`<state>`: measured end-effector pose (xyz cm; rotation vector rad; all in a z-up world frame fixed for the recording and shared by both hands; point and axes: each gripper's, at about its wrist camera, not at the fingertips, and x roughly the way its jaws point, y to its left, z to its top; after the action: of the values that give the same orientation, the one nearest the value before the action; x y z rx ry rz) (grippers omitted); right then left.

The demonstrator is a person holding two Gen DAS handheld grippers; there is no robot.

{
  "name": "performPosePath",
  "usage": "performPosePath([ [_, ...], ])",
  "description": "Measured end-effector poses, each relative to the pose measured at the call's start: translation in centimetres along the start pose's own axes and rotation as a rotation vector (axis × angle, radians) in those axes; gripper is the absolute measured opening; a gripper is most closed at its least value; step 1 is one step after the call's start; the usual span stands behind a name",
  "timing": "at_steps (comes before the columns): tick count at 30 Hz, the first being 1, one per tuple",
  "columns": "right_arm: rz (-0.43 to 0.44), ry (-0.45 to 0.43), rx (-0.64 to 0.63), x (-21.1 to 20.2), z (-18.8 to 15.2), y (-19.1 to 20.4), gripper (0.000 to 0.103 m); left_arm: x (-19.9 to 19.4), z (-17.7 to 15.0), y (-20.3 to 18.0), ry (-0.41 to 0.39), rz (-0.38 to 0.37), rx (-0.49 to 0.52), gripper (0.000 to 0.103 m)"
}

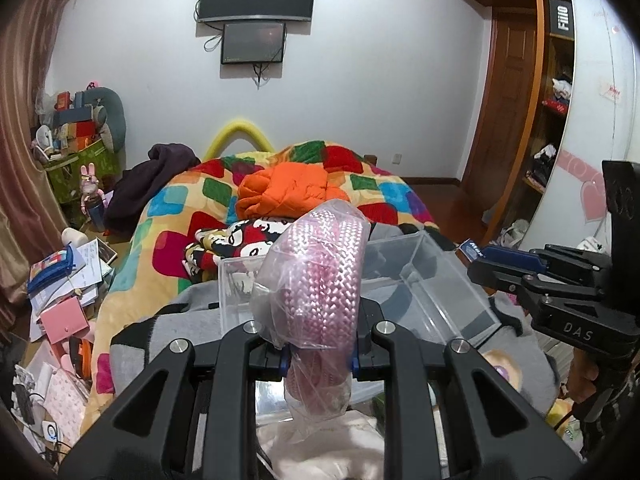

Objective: Organize objects
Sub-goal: 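Lower the blue box into the bin with the right tool while the left drops the rope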

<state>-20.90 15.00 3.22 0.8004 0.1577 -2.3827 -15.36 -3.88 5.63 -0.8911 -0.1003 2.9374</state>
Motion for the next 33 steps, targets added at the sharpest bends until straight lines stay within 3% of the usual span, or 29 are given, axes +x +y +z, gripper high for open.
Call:
performPosePath([
  [15,-0.016,0.126,-0.029,4.8,-0.1,-1.6,0.025,4.7,-0.6,-0.2,0.098,0.016,0.026,0.021],
  [33,-0.005,0.275,-0.069,8.8,-1.2,-1.9,0.025,8.7,-1.9,-0.7,0.23,-0.039,0.035,0.021],
])
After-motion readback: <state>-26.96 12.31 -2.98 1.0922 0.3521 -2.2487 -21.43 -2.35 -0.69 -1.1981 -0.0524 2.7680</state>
